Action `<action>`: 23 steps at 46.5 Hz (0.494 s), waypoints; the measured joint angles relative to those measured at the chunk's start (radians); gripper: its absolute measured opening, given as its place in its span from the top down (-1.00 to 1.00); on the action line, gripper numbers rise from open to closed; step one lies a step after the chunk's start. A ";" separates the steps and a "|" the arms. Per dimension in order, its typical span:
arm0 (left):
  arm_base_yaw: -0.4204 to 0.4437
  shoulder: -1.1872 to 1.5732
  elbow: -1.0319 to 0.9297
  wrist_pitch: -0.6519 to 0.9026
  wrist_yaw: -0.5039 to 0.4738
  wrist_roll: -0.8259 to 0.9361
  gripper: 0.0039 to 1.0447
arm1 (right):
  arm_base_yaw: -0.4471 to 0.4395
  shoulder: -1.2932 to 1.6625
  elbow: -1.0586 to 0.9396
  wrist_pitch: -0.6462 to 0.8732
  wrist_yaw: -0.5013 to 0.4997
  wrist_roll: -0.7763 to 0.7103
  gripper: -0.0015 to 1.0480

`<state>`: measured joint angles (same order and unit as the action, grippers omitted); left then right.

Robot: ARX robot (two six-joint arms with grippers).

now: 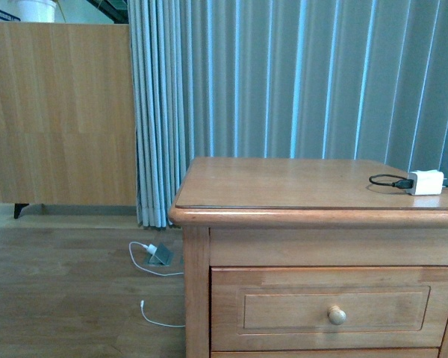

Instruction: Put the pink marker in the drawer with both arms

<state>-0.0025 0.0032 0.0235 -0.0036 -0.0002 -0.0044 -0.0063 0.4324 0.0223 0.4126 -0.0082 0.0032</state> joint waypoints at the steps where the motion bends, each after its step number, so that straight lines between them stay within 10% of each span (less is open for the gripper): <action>1: 0.000 0.000 0.000 0.000 0.000 0.000 -0.89 | 0.001 -0.007 -0.008 0.006 0.000 0.000 0.97; 23: 0.000 0.000 0.000 0.000 0.000 0.000 -0.89 | 0.003 -0.199 -0.017 -0.175 0.007 0.000 0.97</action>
<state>-0.0025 0.0032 0.0235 -0.0036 -0.0002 -0.0044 -0.0032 0.2337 0.0051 0.2371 -0.0010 0.0032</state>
